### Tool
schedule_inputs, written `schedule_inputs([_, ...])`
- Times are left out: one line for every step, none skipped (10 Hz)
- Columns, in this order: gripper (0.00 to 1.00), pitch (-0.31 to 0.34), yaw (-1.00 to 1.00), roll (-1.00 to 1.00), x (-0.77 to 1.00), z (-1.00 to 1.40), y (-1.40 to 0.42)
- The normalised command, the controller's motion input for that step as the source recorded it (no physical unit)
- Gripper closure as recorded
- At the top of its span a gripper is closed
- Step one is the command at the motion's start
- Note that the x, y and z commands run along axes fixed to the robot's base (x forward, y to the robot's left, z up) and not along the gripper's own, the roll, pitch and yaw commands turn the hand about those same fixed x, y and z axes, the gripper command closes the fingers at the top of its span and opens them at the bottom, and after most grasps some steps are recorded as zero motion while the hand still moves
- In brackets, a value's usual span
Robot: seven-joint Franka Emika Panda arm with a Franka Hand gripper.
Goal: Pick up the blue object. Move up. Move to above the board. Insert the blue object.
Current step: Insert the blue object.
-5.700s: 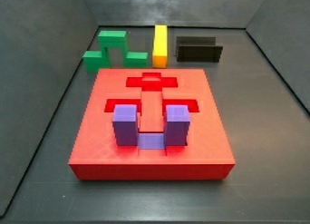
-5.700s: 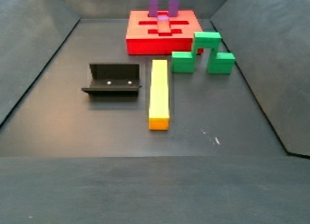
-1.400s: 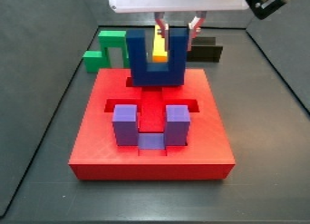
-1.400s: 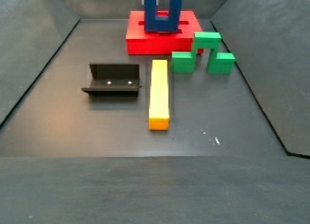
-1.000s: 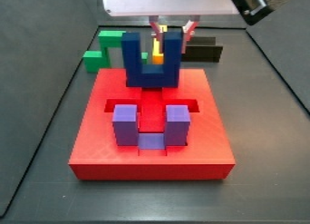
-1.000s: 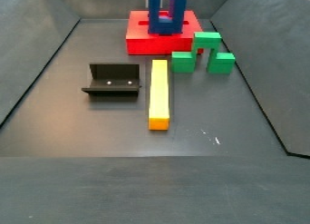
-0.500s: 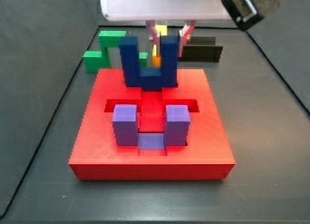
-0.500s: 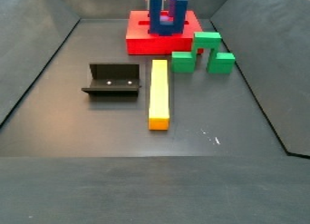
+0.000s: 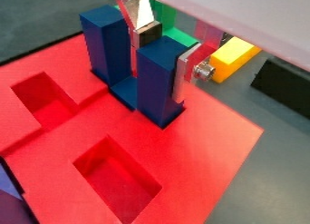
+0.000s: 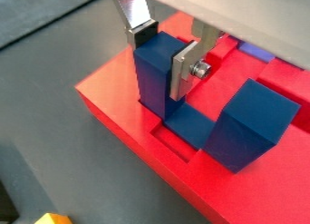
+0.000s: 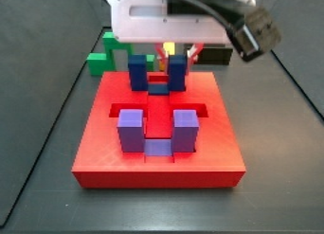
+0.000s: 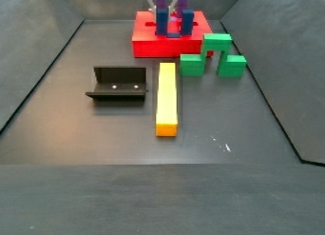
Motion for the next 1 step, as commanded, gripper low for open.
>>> schedule_inputs([1.00, 0.000, 0.00, 0.00, 0.00, 0.00, 0.00])
